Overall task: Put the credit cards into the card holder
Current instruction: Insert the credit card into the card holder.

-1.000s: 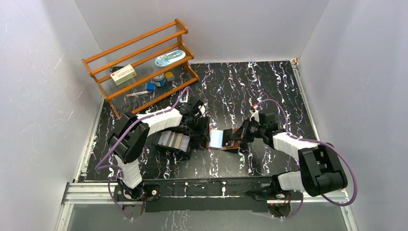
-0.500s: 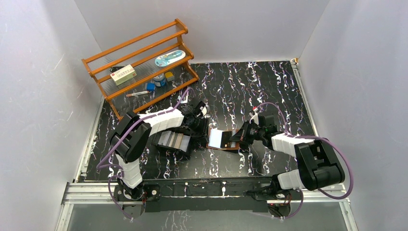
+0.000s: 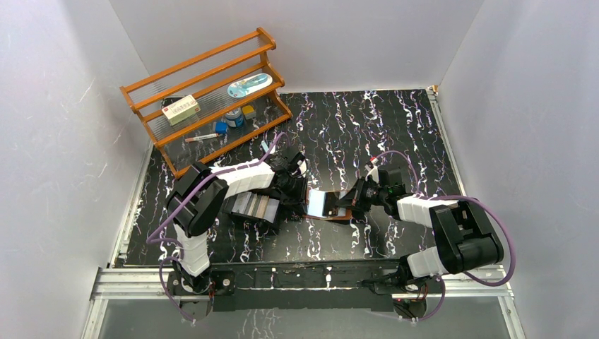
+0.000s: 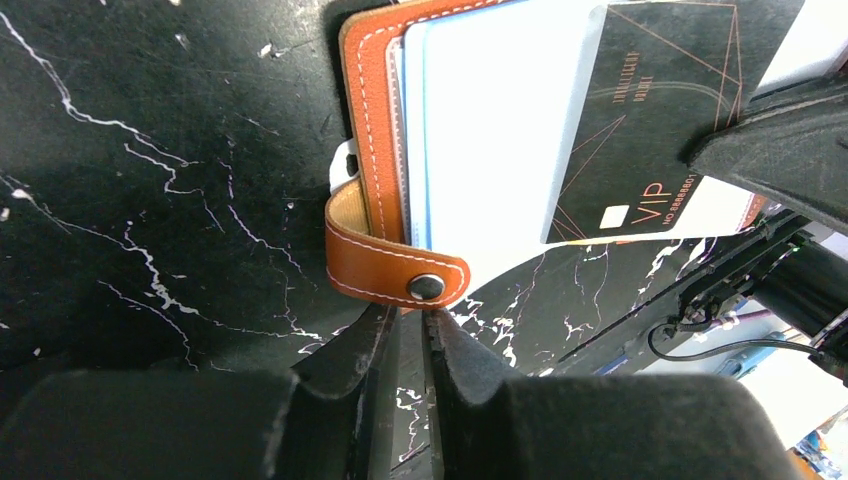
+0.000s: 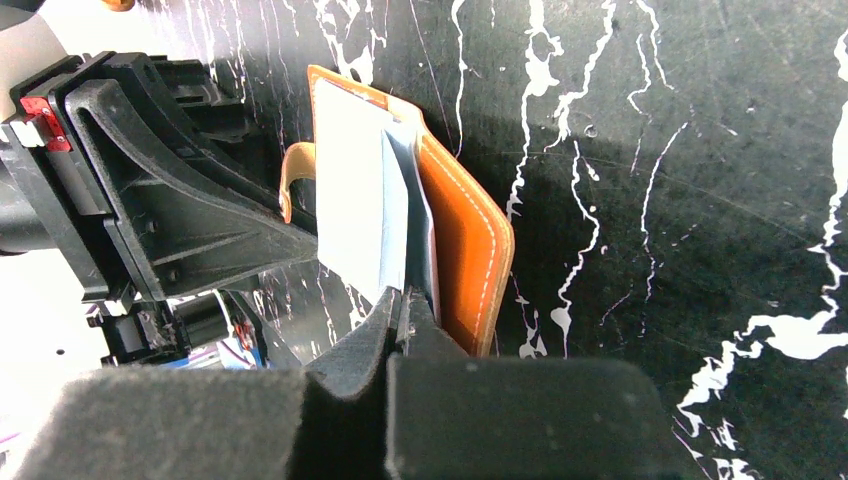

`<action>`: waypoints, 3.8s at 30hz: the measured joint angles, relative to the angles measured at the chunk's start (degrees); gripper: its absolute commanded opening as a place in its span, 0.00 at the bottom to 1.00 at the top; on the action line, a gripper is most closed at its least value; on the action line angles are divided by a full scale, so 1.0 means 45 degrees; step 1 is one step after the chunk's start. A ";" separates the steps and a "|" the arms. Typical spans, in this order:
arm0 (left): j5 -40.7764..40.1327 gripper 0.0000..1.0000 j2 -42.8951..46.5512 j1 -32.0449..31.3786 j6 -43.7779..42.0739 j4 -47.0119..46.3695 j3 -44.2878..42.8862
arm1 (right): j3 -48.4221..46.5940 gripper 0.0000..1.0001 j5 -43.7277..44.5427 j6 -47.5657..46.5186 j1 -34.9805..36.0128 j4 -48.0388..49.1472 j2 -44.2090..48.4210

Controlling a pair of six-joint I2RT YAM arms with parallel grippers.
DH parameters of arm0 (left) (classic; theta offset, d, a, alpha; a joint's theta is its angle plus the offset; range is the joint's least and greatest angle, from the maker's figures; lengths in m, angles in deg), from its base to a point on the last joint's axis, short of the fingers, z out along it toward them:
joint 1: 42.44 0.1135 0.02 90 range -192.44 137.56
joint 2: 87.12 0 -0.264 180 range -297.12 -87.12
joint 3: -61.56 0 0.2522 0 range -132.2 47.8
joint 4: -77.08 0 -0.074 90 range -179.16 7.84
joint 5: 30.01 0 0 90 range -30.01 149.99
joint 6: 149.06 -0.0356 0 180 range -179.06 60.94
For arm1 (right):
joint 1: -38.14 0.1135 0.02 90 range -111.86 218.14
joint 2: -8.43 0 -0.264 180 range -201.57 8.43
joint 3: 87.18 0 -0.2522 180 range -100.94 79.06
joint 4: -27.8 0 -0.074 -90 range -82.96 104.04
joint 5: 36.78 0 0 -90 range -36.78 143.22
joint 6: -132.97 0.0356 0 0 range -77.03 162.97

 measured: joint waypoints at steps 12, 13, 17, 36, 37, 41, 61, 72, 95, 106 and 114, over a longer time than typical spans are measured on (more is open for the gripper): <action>-0.0015 0.08 0.0000 -0.0141 0.0068 -0.0092 0.0000 | 0.0015 0.06 0.0102 0.0044 0.0044 -0.0005 -0.0214; -0.0015 0.08 0.0000 -0.0141 0.0073 -0.0102 0.0000 | 0.0015 0.07 0.0131 0.0068 0.0073 -0.0005 -0.0282; -0.0019 0.07 0.0000 -0.0155 0.0073 -0.0155 0.0015 | 0.0010 0.08 0.0296 0.0204 0.0316 0.0019 -0.0534; -0.0296 0.08 0.0015 -0.0355 0.0321 -0.0267 0.0078 | -0.1035 0.20 0.1802 0.1661 0.1943 0.0000 -0.1511; -0.0306 0.08 0.0024 -0.0369 0.0345 -0.0301 0.0102 | -0.1117 0.23 0.1909 0.1671 0.1991 -0.0107 -0.1511; -0.0330 0.10 0.0068 -0.0447 0.0515 -0.0544 0.0219 | -0.1598 0.37 0.2346 0.1603 0.2132 -0.0850 -0.1506; -0.0670 0.11 0.0073 -0.0602 0.0743 -0.1064 0.0243 | -0.2628 0.47 0.3614 0.0559 0.2871 -0.3385 -0.0962; -0.1088 0.16 0.0170 -0.0607 0.0758 -0.0554 0.0034 | -0.3677 0.49 0.5100 -0.0131 0.3133 -0.5882 -0.0403; -0.1273 0.15 0.0185 -0.0607 0.0835 -0.0194 -0.0175 | -0.3832 0.31 0.4945 0.0291 0.3186 -0.5440 -0.1035; -0.1239 0.16 0.0170 -0.0607 0.0835 -0.0272 -0.0238 | -0.3638 0.28 0.4410 0.0335 0.3356 -0.4371 -0.1200; -0.1020 0.28 0.0194 -0.0607 0.1088 0.0233 -0.1263 | -0.3167 0.28 0.4614 0.0291 0.3269 -0.4658 -0.0602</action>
